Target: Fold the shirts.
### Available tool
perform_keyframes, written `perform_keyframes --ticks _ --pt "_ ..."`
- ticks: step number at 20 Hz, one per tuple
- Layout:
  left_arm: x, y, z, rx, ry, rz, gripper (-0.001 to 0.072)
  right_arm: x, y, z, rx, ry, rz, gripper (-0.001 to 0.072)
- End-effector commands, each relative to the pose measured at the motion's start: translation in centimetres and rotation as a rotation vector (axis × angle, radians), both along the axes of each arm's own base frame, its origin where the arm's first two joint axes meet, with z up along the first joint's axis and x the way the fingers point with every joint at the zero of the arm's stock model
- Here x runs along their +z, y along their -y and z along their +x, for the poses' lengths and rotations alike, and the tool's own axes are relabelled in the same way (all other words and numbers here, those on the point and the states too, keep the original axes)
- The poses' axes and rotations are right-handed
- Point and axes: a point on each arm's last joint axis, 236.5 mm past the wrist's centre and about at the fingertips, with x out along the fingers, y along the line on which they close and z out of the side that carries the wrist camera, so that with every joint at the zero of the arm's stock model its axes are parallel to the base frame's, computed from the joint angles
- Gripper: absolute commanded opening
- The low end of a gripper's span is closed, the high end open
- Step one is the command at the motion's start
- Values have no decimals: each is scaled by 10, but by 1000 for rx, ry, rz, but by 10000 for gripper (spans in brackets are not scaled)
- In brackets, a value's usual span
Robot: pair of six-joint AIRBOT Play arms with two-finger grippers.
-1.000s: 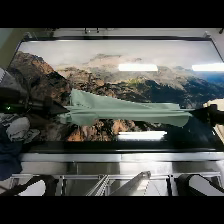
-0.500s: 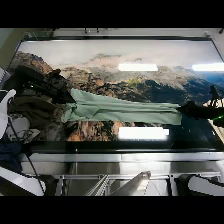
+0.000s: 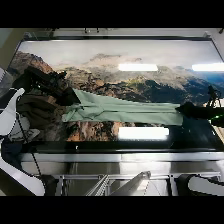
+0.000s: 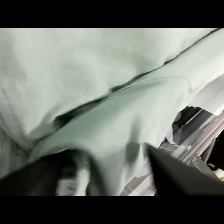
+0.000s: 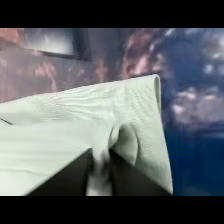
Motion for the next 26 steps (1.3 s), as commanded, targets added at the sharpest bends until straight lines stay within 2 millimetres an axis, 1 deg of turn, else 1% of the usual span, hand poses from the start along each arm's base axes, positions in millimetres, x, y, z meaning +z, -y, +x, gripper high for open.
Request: perform_keyframes --ticks 1,2,3,4,5,6,7,8,9,10,11,12,13,16,18,20,21,22,23,24,25,26 --pt "27 9 3 16 26 -73 711 16 -11 -6 68 8 35 382" --pt "38 5 -1 11 23 -87 711 20 -2 -8 64 -5 5 389" --pt "50 -3 -8 9 13 -89 711 26 14 -10 51 -19 -48 503" --pt "61 -10 -14 8 3 -95 710 30 34 -12 17 -48 -99 690" --pt "73 -20 -18 23 0 -96 710 33 53 -15 -31 -87 -134 707" --pt "82 -29 -16 53 14 -91 711 32 65 -18 -78 -126 -136 707" --pt "91 -39 -13 88 40 -83 709 28 66 -20 -97 -155 -109 707" --pt "98 -46 -11 116 61 -76 707 19 61 -24 -100 -195 -73 707" --pt "105 -51 -10 138 70 -70 643 7 53 -29 -92 -249 -26 707" --pt "110 -54 -10 151 78 -67 493 -3 44 -33 -73 -290 18 707" --pt "115 -56 -11 155 90 -65 209 -11 33 -36 -55 -325 74 707" --pt "119 -57 -11 158 101 -63 10 -16 24 -38 -47 -348 127 707" --pt "122 -57 -12 159 108 -63 27 -18 15 -38 -29 -358 168 707" --pt "124 -57 -12 159 110 -68 27 -20 -10 -40 31 -379 262 706" --pt "124 -54 -12 154 111 -71 27 -18 -26 -32 58 -357 318 706" --pt "124 -47 -15 131 104 -74 27 -16 -42 -22 77 -321 366 698" --pt "124 -41 -16 117 104 -74 27 -14 -50 -15 79 -302 399 632" --pt "124 -33 -17 96 104 -75 27 -10 -56 -9 86 -274 426 293" --pt "124 -21 -20 66 104 -76 27 -8 -58 -4 86 -247 440 65" --pt "122 -6 -23 30 100 -77 27 -3 -58 0 87 -216 452 33" --pt "118 10 -24 -3 99 -78 26 3 -58 2 95 -197 463 19" --pt "111 30 -22 -31 109 -74 27 10 -58 1 111 -188 471 18"
